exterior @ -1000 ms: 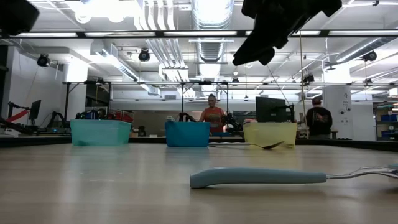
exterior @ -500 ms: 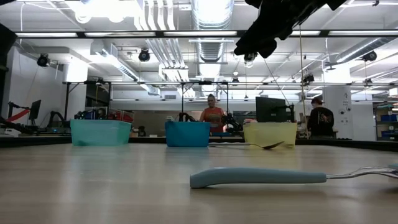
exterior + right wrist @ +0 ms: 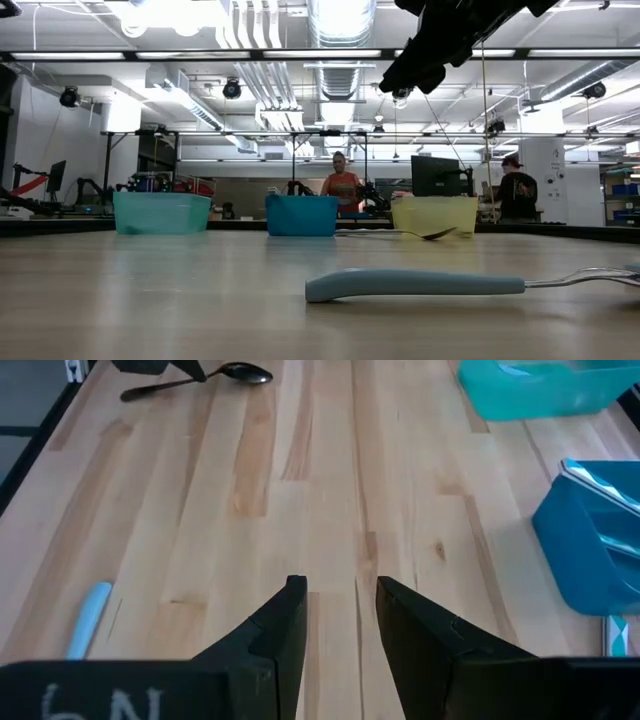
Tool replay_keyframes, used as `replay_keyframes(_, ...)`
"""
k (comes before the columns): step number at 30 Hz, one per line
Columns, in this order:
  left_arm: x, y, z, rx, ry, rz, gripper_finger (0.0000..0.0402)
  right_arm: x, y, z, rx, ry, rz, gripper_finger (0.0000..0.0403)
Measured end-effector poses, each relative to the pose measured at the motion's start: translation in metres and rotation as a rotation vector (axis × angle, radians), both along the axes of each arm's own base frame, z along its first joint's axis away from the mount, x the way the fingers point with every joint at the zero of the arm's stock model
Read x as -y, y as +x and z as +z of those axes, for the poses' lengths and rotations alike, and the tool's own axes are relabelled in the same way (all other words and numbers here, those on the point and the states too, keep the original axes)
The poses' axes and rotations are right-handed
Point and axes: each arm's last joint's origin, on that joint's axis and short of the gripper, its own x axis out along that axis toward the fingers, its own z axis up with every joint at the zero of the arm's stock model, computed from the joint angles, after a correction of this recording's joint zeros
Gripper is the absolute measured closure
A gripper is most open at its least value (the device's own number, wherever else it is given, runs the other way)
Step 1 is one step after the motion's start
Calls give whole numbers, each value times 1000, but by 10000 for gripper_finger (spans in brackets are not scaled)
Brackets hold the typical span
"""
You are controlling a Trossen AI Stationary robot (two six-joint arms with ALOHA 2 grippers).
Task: Sort silverware by color (type)
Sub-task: Put the black spoon into the yellow bin
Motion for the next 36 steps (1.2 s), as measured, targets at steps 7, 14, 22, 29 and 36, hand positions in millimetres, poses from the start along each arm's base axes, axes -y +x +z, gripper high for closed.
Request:
replay_keyframes(7, 3, 2, -14, -31, 34, -1, 243, 0, 0, 0, 0, 0, 0, 291)
replay_keyframes(14, 5, 4, -19, -26, 29, -3, 285, 0, -1, -1, -12, 1, -1, 291)
replay_keyframes(22, 5, 3, -18, -24, 35, 1, 393, 0, -2, -2, -32, 1, -3, 291)
replay_keyframes(29, 9, 7, -1, 46, 7, -9, 399, 0, -2, -2, -35, 2, -3, 291)
replay_keyframes(36, 8, 29, 63, 508, 152, -191, 400, 0, -2, -3, -36, -8, 5, 291)
